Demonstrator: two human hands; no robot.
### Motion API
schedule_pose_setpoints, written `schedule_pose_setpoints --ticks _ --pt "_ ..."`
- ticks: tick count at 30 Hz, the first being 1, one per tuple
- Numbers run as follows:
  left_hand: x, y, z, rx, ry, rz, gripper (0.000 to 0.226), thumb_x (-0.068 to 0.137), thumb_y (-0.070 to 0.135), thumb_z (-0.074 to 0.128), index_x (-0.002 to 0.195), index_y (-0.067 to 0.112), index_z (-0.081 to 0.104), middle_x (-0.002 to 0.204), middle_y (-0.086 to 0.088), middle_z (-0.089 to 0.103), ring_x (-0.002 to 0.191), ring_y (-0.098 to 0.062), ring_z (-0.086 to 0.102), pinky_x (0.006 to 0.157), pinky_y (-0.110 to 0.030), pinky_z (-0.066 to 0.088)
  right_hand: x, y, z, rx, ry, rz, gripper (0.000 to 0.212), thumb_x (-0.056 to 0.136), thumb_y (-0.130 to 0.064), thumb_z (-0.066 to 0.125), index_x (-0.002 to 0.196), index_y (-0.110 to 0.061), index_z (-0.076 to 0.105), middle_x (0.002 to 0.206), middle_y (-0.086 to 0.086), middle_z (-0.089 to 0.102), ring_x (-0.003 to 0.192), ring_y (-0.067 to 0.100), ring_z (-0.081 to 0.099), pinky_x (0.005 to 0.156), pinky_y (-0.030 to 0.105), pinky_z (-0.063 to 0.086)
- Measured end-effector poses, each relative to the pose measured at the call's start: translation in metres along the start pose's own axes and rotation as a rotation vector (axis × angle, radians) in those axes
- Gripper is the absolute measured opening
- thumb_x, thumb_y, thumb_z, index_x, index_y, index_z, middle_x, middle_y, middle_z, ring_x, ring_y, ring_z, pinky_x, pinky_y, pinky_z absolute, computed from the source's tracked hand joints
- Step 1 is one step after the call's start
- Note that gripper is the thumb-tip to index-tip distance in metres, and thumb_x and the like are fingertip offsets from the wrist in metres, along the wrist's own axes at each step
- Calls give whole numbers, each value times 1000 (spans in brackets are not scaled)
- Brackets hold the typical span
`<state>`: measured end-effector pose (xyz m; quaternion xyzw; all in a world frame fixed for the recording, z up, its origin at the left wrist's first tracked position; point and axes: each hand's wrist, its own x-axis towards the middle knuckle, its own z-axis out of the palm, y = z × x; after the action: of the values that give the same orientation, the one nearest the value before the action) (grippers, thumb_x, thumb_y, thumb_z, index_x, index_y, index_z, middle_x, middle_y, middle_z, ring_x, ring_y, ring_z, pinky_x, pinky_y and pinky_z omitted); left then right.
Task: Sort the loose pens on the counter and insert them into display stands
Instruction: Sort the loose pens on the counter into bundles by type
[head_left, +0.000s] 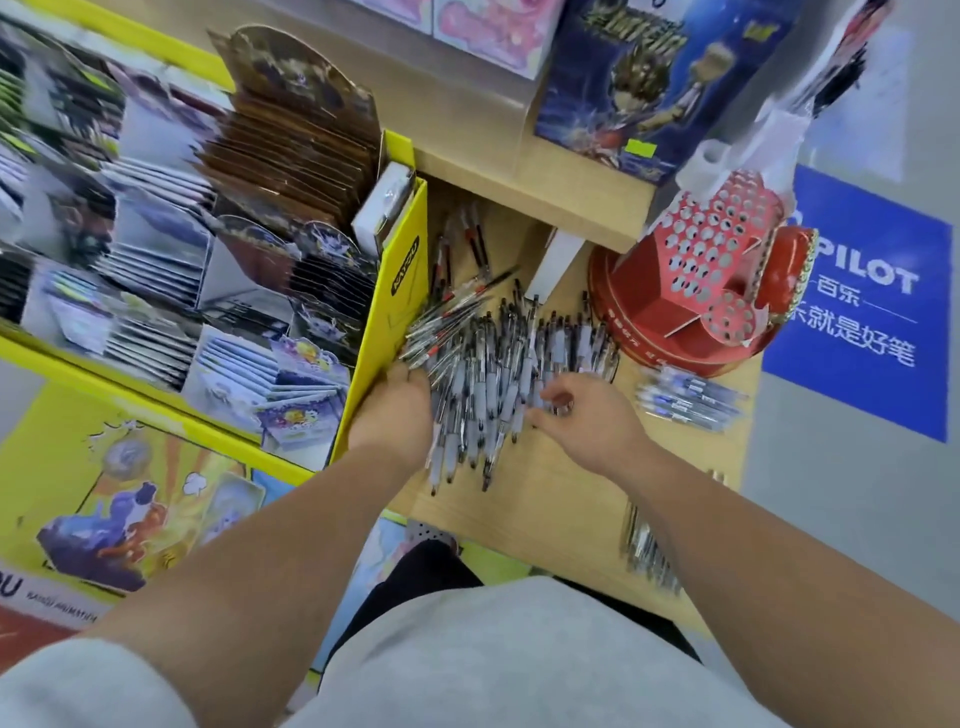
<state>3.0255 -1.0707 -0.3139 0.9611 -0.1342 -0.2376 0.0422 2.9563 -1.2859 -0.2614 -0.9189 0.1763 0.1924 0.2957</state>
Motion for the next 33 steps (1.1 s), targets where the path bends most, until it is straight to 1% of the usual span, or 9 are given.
schedule_pose_setpoints --ticks 4,6,11,13,15,19,23,30,33 --pt "6 2 -1 6 9 -10 45 97 12 57 138 7 41 143 -14 41 124 -26 55 96 -34 51 -4 6 4 30 15 28 37 93 -40 68 121 -15 67 112 -3 62 95 10 54 83 23 42" --pt "9 2 -1 -32 24 -36 37 99 15 56 133 6 44 138 -14 47 122 -27 55 94 -35 50 -5 9 7 43 18 42 38 93 -42 67 122 -16 67 108 -8 58 95 8 53 83 22 41" --pt "19 -4 3 -89 17 -118 31 99 24 59 123 5 54 110 -14 67 89 -30 68 68 -37 56 -8 16 11 84 23 58 37 92 -47 67 118 -21 67 114 -2 61 96 9 56 84 23 41" --pt "20 -5 3 -164 -6 -163 19 97 20 60 110 6 60 92 -11 66 71 -28 62 54 -35 47 -10 19 12 116 8 55 36 92 -45 67 117 -19 67 113 -3 61 98 10 56 84 23 41" --pt "19 -4 3 -202 -17 -196 12 96 21 61 97 9 60 82 -10 62 65 -29 57 51 -32 42 -11 21 14 141 -8 45 32 93 -42 67 115 -19 67 111 -4 62 99 11 57 84 23 41" --pt "15 1 1 -115 -37 -183 13 102 23 56 98 11 59 92 -12 63 76 -31 64 60 -35 48 -9 27 18 176 -28 5 26 92 -41 69 109 -22 67 107 -4 63 97 12 59 79 23 42" --pt "9 3 3 -121 -3 -215 14 100 21 56 103 8 62 103 -17 67 86 -34 67 65 -38 52 -4 32 12 167 -75 -65 30 92 -38 68 115 -18 66 107 -4 63 95 13 58 79 25 43" --pt "-31 10 -15 -538 111 -328 28 101 21 55 75 11 54 63 -9 52 62 -31 49 53 -33 31 41 3 0 14 -57 -260 34 93 -44 65 117 -20 66 113 1 60 95 19 60 83 37 53" --pt "-50 13 -21 -821 101 -421 29 102 20 54 76 7 56 57 -7 42 52 -24 37 50 -29 24 63 -22 0 -104 -64 -373 36 94 -41 63 121 -18 65 119 5 59 101 24 60 87 39 53"
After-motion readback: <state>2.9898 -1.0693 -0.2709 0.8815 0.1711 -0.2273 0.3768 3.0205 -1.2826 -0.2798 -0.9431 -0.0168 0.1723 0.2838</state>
